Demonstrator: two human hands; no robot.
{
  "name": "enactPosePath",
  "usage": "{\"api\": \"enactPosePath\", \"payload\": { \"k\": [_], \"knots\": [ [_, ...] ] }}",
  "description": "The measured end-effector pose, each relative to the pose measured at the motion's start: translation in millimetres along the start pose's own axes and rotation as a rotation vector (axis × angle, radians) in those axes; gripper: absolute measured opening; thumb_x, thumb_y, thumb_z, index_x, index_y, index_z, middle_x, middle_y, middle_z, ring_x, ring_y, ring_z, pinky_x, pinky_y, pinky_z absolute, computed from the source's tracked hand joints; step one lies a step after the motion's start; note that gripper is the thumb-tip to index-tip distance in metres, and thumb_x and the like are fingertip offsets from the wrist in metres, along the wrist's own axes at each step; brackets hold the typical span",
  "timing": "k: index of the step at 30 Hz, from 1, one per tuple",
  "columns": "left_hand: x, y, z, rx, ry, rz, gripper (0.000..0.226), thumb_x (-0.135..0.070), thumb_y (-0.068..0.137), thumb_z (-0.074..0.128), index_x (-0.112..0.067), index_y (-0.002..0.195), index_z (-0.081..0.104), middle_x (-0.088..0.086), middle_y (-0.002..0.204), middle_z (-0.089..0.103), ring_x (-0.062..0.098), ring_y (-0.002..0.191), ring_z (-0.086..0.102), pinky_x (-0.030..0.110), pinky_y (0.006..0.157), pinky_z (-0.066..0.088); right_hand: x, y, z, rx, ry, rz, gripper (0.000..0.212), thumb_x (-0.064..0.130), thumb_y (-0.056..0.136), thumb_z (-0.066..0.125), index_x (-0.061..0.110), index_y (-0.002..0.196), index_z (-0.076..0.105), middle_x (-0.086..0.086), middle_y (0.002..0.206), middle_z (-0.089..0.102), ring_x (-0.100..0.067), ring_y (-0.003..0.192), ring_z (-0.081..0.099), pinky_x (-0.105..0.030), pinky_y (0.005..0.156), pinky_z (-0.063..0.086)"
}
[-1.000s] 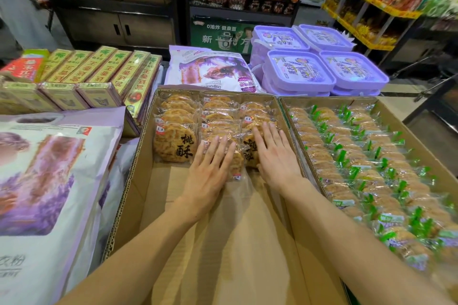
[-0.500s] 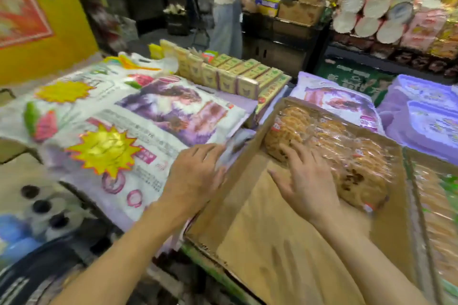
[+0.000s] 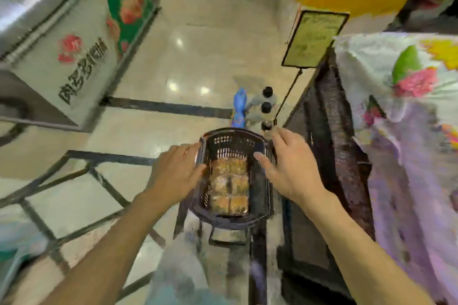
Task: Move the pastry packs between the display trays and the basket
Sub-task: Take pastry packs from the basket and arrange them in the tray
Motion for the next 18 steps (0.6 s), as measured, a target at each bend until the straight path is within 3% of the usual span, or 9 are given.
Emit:
{"api": "enactPosePath", "payload": {
  "k": [3, 4, 8, 12, 18],
  "knots": [
    [58.2, 39.7, 37.1, 0.121, -0.003, -0.006, 0.045, -0.030, 0.091, 0.072, -0.008, 0.130, 0.060, 0.012, 0.112, 0.068, 0.038, 0.101, 0.066, 0.043, 0.078, 0.055, -3.1, 48.8, 63.4, 0.132, 0.005, 0.079, 0.058, 0.054, 0.094, 0.055, 0.014, 0.136, 0.058, -0.014, 0.141, 0.056, -0.036, 0.125, 0.054, -0.045, 0.101, 0.046],
    [71.3, 54.6, 51.7, 0.177, -0.002, -0.008, 0.044, -0.031, 0.092, 0.070, -0.008, 0.129, 0.060, 0.011, 0.113, 0.068, 0.036, 0.101, 0.066, 0.042, 0.077, 0.056, -8.2, 61.3, 83.8, 0.177, -0.005, 0.128, 0.059, 0.056, 0.094, 0.053, 0.015, 0.136, 0.057, -0.013, 0.142, 0.055, -0.035, 0.127, 0.053, -0.045, 0.102, 0.046],
    [100.5, 120.9, 124.8, 0.352, -0.066, 0.003, 0.052, -0.039, 0.100, 0.054, -0.017, 0.146, 0.045, 0.005, 0.139, 0.057, 0.027, 0.125, 0.055, 0.042, 0.099, 0.050, -38.4, 101.3, 170.1, 0.344, 0.012, 0.311, 0.062, 0.056, 0.097, 0.050, 0.019, 0.147, 0.045, -0.007, 0.152, 0.046, -0.029, 0.137, 0.043, -0.042, 0.108, 0.043],
    [100.9, 182.2, 232.8, 0.462, -0.231, -0.051, 0.055, -0.037, 0.102, 0.052, -0.020, 0.151, 0.035, 0.002, 0.145, 0.047, 0.022, 0.131, 0.048, 0.038, 0.102, 0.045, -75.1, 127.8, 277.0, 0.455, 0.040, 0.418, 0.066, 0.054, 0.098, 0.052, 0.017, 0.152, 0.038, -0.007, 0.156, 0.040, -0.029, 0.142, 0.038, -0.043, 0.111, 0.042],
    [116.3, 236.8, 472.9, 0.502, -0.559, -0.434, 0.045, -0.025, 0.099, 0.060, -0.016, 0.140, 0.045, -0.001, 0.123, 0.050, 0.017, 0.119, 0.050, 0.029, 0.098, 0.039, -145.0, 152.3, 501.8, 0.566, 0.105, 0.628, 0.067, 0.050, 0.099, 0.052, 0.012, 0.152, 0.035, -0.011, 0.150, 0.044, -0.034, 0.135, 0.042, -0.046, 0.108, 0.040]
  ]
}}
Point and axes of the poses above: each hand's wrist, its own y-axis towards the middle knuckle, its own z-axis out of the palm, x = y × z, the point moved 2 cm from there along y, towards the middle knuckle
